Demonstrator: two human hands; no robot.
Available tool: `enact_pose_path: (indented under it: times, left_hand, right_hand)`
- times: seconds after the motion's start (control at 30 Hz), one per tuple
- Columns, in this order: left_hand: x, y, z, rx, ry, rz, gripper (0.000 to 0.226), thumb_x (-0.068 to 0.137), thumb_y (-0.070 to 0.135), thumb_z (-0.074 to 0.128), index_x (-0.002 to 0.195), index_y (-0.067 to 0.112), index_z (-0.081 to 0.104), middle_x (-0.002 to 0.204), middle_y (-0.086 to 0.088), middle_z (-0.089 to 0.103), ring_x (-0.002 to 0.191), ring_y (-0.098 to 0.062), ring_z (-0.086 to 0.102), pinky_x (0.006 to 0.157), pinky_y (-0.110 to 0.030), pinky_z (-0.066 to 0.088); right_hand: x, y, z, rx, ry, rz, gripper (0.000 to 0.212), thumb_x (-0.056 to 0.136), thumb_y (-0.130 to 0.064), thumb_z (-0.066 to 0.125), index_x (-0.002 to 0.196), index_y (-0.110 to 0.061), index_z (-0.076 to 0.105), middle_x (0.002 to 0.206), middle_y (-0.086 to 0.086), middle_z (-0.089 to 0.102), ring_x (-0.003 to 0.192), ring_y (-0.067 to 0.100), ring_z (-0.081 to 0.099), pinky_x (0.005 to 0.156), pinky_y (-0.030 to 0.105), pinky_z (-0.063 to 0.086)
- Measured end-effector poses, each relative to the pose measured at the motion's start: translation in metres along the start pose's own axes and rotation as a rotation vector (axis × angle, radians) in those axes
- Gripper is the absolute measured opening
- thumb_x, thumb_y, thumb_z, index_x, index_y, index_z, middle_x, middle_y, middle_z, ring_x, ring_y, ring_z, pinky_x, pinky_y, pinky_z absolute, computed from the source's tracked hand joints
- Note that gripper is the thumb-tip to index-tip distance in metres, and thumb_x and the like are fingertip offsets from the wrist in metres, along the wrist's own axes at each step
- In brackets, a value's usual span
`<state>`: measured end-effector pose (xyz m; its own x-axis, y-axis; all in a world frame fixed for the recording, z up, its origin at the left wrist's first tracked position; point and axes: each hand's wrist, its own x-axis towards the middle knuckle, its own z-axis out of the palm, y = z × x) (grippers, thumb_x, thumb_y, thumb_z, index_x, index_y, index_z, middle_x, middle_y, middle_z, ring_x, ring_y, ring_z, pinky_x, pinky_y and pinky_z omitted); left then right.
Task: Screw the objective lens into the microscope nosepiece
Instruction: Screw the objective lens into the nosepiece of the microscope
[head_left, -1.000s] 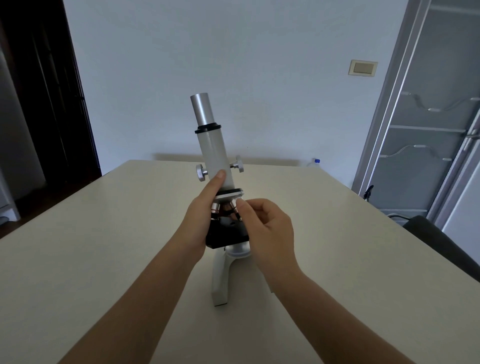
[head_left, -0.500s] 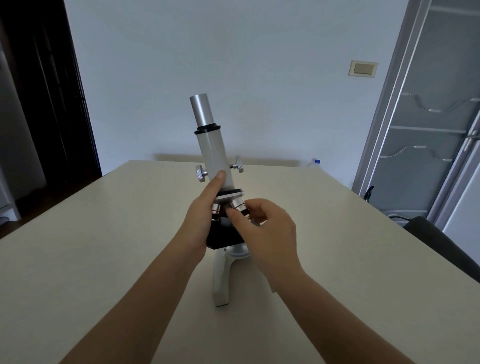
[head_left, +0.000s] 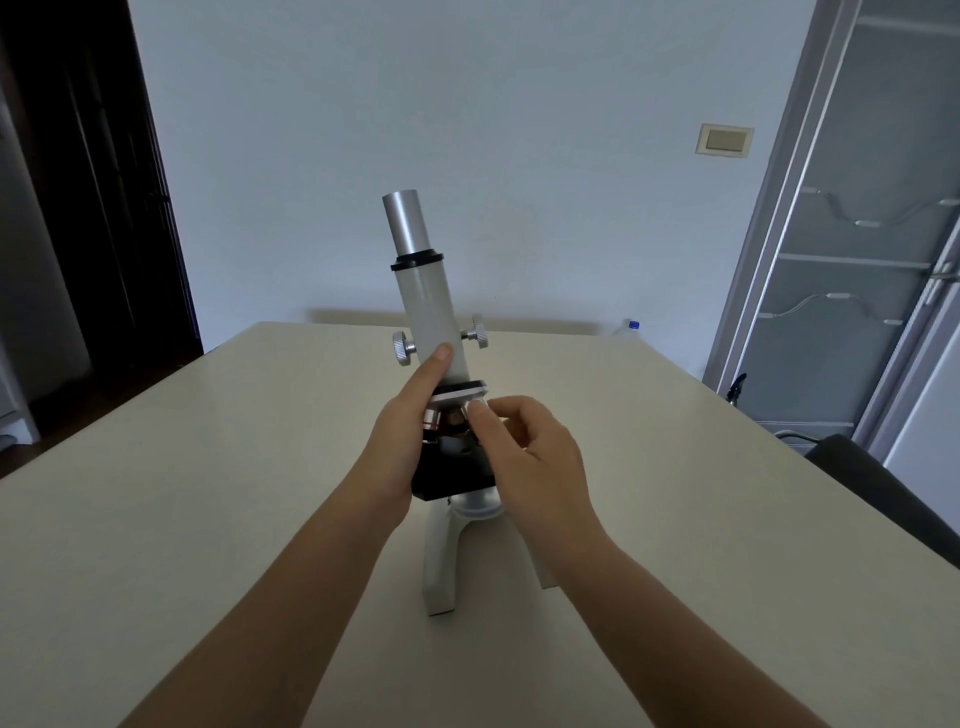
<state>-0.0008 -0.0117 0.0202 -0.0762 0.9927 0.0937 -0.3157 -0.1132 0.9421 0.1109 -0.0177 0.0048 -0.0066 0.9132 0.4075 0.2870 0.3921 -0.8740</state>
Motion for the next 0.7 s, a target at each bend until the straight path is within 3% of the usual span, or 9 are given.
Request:
enact_pose_path:
  times: [0.07, 0.23, 0.43, 0.57, 0.7]
  left_hand:
    - [0.0006, -0.0001, -0.0007, -0.004, 0.003, 0.0, 0.044, 0.069, 0.06, 0.062, 0.073, 0.017, 0.069, 0.074, -0.01, 0.06, 0.063, -0.023, 0.055, 0.066, -0.03, 0.049]
    - [0.0014, -0.0005, -0.001, -0.026, 0.0, -0.007, 0.043, 0.075, 0.056, 0.059, 0.075, 0.013, 0.066, 0.063, -0.005, 0.062, 0.05, -0.018, 0.059, 0.052, -0.024, 0.048]
    - [0.0007, 0.0012, 0.0023, -0.079, -0.007, 0.0, 0.04, 0.078, 0.05, 0.059, 0.071, 0.012, 0.067, 0.062, -0.005, 0.064, 0.054, -0.019, 0.062, 0.051, -0.023, 0.05]
    - [0.0016, 0.0005, -0.0001, -0.06, 0.003, 0.001, 0.041, 0.073, 0.054, 0.062, 0.075, 0.013, 0.069, 0.076, -0.011, 0.064, 0.072, -0.026, 0.061, 0.069, -0.032, 0.054]
    - [0.0011, 0.0, -0.0004, -0.039, 0.002, 0.006, 0.045, 0.063, 0.058, 0.065, 0.075, 0.015, 0.071, 0.081, -0.014, 0.061, 0.077, -0.03, 0.055, 0.076, -0.036, 0.051]
  right_hand:
    - [-0.0001, 0.0002, -0.0022, 0.047, 0.022, 0.016, 0.018, 0.079, -0.047, 0.059, 0.08, -0.03, 0.059, 0.067, -0.024, 0.067, 0.071, -0.002, 0.062, 0.08, 0.033, 0.05]
    - [-0.0004, -0.0008, -0.004, 0.098, 0.007, 0.009, 0.022, 0.086, -0.038, 0.054, 0.082, -0.02, 0.064, 0.072, -0.009, 0.068, 0.067, -0.001, 0.06, 0.063, 0.016, 0.044]
    - [0.0024, -0.0007, -0.0062, 0.117, -0.035, 0.026, 0.031, 0.089, -0.039, 0.05, 0.082, -0.017, 0.07, 0.078, 0.0, 0.073, 0.075, 0.012, 0.067, 0.071, 0.028, 0.051]
    - [0.0024, 0.0008, -0.0045, 0.075, -0.056, 0.007, 0.021, 0.075, -0.043, 0.067, 0.083, -0.023, 0.071, 0.076, 0.0, 0.074, 0.077, 0.013, 0.069, 0.076, 0.033, 0.055]
    - [0.0027, 0.0004, -0.0047, 0.063, -0.071, 0.006, 0.019, 0.08, -0.038, 0.062, 0.082, -0.022, 0.071, 0.075, -0.003, 0.074, 0.076, 0.011, 0.069, 0.075, 0.032, 0.054]
